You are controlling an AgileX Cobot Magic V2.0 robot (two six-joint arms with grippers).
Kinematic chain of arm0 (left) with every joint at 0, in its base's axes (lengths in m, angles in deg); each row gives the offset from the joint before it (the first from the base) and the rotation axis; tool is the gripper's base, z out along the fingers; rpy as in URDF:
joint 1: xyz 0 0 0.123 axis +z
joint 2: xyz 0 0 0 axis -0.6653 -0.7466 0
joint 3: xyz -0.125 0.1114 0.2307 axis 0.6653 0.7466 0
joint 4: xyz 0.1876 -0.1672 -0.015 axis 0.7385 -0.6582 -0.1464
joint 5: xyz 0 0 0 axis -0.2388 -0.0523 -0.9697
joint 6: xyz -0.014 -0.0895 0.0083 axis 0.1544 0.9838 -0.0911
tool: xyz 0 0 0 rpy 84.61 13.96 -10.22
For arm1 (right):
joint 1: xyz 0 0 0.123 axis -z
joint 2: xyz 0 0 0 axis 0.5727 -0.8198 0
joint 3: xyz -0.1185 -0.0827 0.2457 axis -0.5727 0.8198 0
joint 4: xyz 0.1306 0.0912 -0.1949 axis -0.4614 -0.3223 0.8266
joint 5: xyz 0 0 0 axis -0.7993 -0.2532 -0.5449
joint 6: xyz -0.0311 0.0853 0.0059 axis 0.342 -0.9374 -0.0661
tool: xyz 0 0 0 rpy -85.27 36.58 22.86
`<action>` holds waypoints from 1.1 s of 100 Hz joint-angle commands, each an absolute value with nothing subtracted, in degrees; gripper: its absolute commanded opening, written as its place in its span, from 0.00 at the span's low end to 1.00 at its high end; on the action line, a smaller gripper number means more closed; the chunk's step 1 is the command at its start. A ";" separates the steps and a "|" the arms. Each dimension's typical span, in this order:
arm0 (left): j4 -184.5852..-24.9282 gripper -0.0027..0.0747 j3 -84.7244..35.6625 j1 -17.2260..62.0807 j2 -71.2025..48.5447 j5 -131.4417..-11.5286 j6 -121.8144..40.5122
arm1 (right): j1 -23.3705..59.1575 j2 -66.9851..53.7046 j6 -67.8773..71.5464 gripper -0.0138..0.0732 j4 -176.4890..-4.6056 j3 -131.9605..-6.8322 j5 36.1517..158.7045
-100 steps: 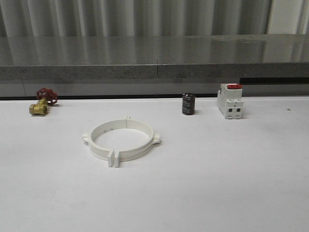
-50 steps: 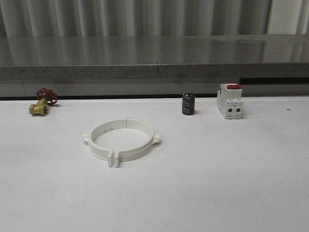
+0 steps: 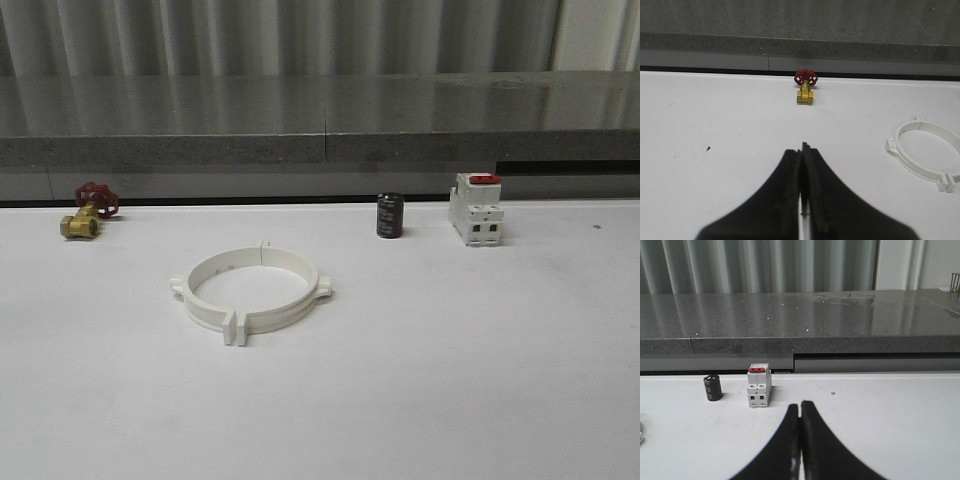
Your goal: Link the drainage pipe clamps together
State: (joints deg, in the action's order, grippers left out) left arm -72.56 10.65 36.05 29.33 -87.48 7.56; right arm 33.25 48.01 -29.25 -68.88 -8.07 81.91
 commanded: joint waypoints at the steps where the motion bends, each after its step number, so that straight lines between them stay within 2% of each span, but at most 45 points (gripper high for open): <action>1: -72.96 0.01 9.08 36.07 28.90 -83.13 7.74 | 34.20 51.11 -28.89 0.08 -67.77 -8.39 79.10; 18: -72.96 0.01 9.08 36.07 28.90 -83.13 7.74 | 36.34 53.48 -28.89 0.08 -67.77 -8.39 80.58; 110: -72.96 0.01 9.08 36.07 28.90 -83.13 7.74 | 36.07 53.47 -28.89 0.08 -67.77 -8.39 80.53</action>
